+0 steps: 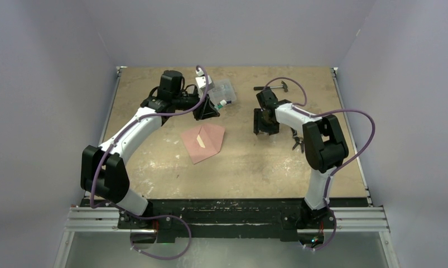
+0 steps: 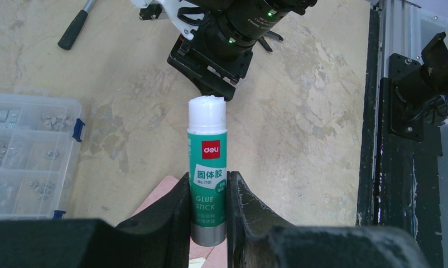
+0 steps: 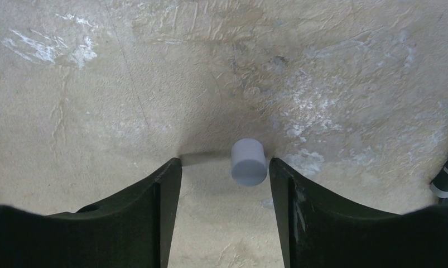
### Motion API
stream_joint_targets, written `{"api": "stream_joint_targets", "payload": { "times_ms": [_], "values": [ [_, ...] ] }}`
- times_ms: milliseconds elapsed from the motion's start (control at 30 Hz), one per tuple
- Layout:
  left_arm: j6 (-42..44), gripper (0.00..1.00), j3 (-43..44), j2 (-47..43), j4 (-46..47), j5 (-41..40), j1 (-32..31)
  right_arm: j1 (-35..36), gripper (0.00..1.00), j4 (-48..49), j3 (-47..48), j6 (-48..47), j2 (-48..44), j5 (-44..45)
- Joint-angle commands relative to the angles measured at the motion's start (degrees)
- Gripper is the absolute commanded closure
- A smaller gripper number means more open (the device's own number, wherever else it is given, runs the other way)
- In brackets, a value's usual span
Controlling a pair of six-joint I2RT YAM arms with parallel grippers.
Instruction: Place the letter into the envelope and seal it
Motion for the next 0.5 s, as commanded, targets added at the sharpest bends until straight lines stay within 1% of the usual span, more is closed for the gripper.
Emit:
{"api": "stream_joint_targets", "payload": {
  "times_ms": [0, 167, 300, 400, 467],
  "values": [
    [-0.25, 1.0, 1.27, -2.13, 0.36, 0.69, 0.01, -0.04, 0.38, -2.85, 2.64, -0.24, 0.55, -1.48],
    [-0.45, 1.0, 1.31, -2.31, 0.46, 0.78, 0.01, -0.07, 0.38, -2.32, 2.04, 0.47, 0.5, 0.94],
    [-0.83, 1.0, 1.25, -2.74, 1.0, 0.65, 0.01, -0.03, 0.35, -4.31, 4.7, 0.94, -2.35, 1.66],
    [-3.16, 1.0, 1.19, -2.94, 3.1, 0.3, 0.01, -0.03, 0.27, -7.0, 8.44, 2.1, -5.71, 3.52],
    [-5.38, 1.0, 1.07, -3.1, 5.17, -0.37, 0.01, -0.07, 0.2, -9.45, 11.19, 3.25, -8.63, 4.46]
  ]
}}
